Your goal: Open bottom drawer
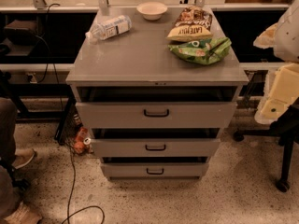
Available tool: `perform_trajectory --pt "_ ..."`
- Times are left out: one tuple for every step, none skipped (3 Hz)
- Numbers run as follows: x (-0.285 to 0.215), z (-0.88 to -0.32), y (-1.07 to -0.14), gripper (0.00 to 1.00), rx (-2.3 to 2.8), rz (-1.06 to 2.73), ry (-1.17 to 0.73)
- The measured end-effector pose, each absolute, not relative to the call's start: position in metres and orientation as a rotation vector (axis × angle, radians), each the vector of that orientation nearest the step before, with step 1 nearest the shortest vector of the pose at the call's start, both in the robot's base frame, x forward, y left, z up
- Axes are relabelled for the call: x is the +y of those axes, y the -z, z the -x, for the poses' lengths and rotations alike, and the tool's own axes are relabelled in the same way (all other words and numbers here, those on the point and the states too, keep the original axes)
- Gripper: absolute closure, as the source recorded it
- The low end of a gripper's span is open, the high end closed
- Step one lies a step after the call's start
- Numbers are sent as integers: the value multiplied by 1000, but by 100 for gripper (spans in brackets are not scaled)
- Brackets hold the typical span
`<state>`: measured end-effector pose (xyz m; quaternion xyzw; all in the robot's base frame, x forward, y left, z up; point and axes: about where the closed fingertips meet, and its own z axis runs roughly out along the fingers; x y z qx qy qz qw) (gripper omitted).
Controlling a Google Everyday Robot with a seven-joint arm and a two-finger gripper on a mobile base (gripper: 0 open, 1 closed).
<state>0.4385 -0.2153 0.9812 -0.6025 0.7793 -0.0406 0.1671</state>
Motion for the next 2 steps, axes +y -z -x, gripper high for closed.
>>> perform_trajectory --pt "-215 -438 -981 0 2218 1715 115" --pt "-207 -432 -951 0 2213 1740 71"
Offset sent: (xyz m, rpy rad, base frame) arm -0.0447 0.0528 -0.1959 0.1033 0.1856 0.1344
